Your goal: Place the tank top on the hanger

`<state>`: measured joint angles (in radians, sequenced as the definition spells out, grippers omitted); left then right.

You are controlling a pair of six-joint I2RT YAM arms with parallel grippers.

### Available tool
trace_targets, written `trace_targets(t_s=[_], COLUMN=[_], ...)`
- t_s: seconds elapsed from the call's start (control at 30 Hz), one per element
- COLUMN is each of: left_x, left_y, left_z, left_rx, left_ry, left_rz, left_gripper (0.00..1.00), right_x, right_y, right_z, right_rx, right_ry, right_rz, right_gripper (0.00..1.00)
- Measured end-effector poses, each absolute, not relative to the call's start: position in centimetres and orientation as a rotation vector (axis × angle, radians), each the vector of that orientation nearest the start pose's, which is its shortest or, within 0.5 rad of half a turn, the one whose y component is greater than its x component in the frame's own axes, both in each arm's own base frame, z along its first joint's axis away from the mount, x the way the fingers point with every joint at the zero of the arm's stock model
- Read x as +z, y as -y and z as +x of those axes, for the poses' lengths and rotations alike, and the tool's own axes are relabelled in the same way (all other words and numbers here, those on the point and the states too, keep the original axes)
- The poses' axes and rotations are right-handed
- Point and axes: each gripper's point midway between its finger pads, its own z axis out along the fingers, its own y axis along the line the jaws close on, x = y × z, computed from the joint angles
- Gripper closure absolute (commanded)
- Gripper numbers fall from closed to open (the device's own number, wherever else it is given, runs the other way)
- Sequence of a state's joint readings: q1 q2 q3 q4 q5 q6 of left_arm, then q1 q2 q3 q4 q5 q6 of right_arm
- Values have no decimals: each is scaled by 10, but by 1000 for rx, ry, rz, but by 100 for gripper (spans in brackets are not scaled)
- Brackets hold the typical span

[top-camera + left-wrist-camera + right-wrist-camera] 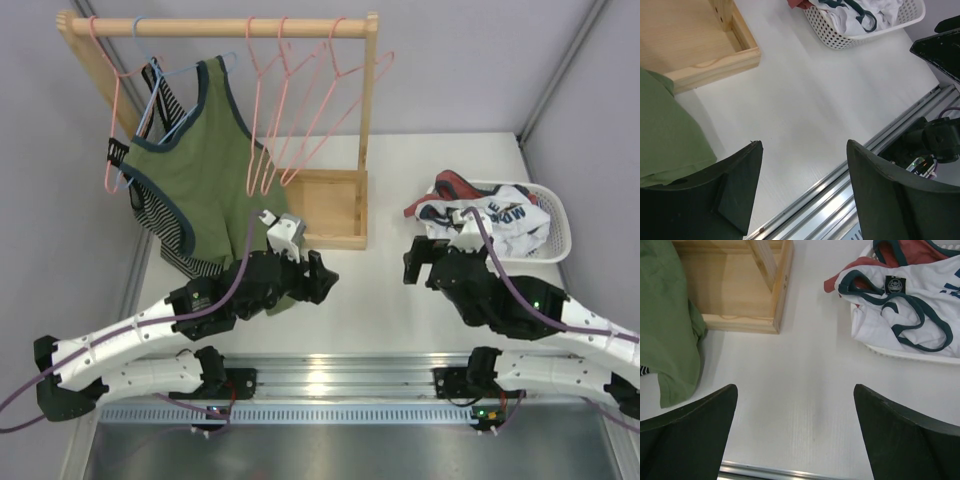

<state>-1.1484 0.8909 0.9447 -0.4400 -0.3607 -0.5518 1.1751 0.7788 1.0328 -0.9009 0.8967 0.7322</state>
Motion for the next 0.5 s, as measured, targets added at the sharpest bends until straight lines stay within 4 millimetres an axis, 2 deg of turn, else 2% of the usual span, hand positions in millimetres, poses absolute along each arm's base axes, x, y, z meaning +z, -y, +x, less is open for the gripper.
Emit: trace_targets(t_s=[0.17, 0.23, 0.3, 0.37, 0.43, 0.5], left_x=[264, 264, 263, 264, 264, 264], left_y=[264, 264, 263, 263, 262, 261], left_z=[164, 164, 164, 163, 163, 163], left_rx=[-761, -759, -758, -758, -758, -757], left_ry=[-1988, -1991, -1992, -1991, -1992, -1993], left_rz=[357, 358, 359, 358, 359, 361], left_gripper=[27, 27, 27, 27, 27, 27], right_x=[269, 273, 269, 257, 248, 245], right_y=[-145, -151, -150, -133, -104, -75], right_z=[192, 201, 218, 242, 264, 276], right_rx=[183, 145, 106, 63, 22, -16], right_ry=[-1988, -2003, -2043, -2102, -2148, -2163], right_rz=[-12, -26, -5, 65, 171, 268], right_gripper=[0, 0, 0, 0, 0, 0])
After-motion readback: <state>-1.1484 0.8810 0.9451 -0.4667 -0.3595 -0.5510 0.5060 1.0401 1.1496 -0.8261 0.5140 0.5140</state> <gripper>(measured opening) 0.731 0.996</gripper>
